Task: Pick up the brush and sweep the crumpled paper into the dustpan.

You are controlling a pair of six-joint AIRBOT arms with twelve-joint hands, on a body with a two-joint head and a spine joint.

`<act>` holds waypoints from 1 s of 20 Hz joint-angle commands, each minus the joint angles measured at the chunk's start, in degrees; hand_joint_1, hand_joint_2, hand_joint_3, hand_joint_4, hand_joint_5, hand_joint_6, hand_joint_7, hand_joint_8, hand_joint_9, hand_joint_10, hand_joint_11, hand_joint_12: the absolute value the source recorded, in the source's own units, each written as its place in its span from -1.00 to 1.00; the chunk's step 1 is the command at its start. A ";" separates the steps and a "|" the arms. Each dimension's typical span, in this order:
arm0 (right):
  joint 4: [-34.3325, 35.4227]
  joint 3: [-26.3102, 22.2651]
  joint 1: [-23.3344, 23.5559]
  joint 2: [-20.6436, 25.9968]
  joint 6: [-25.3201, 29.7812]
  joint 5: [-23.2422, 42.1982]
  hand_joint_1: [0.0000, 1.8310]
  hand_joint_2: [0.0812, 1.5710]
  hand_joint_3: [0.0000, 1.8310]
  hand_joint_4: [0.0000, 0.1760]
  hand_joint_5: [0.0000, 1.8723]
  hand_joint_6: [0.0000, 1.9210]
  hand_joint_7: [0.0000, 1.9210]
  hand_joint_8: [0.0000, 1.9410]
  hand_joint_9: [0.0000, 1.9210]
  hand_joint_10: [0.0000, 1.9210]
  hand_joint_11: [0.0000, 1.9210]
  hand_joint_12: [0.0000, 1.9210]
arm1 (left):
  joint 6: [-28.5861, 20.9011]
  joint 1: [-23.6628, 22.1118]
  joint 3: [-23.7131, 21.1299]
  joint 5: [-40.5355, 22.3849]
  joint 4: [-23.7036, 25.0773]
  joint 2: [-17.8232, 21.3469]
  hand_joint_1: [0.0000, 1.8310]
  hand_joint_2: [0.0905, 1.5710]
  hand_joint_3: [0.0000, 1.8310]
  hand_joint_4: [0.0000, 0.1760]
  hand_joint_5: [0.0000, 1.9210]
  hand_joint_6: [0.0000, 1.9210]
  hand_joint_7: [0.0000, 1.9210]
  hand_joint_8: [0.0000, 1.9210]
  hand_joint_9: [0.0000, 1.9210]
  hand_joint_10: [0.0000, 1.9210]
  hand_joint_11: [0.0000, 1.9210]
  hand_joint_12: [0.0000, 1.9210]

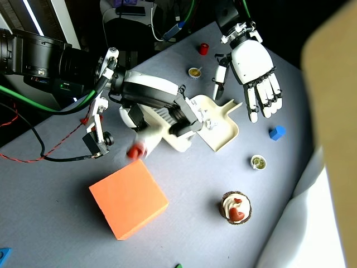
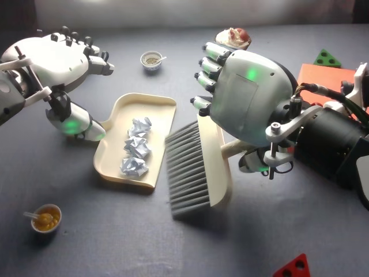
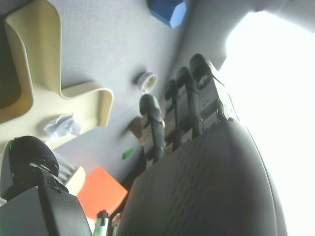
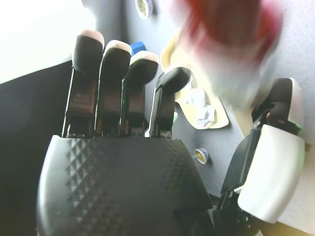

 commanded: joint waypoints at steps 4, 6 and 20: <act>-1.82 -0.36 1.40 0.64 -0.49 -4.32 -0.76 -0.19 -1.00 -1.00 -0.96 -0.99 -0.96 -0.99 -0.97 -0.99 -0.99 -0.89 | 0.21 -2.92 0.91 -2.86 2.52 1.05 -0.21 0.09 -1.00 0.07 -0.65 -0.99 -0.82 -1.00 -0.85 -1.00 -0.96 -0.73; -0.26 -0.35 1.81 0.90 0.92 -4.65 -0.81 -0.17 -0.99 -1.00 -1.00 -1.00 -1.00 -1.00 -1.00 -1.00 -1.00 -1.00 | 0.21 -3.82 1.09 -2.58 2.56 1.08 -0.20 0.10 -0.99 -0.02 -0.64 -0.99 -0.83 -1.00 -0.86 -1.00 -0.95 -0.73; -14.62 -4.28 6.81 18.81 63.39 11.73 -0.82 -0.11 -0.99 -1.00 -1.00 -1.00 -0.99 -1.00 -0.98 -0.99 -0.96 -0.99 | 1.33 -11.32 -0.75 2.28 3.94 3.40 -0.21 0.11 -1.00 -0.17 -0.60 -0.99 -0.79 -0.99 -0.84 -0.99 -0.92 -0.75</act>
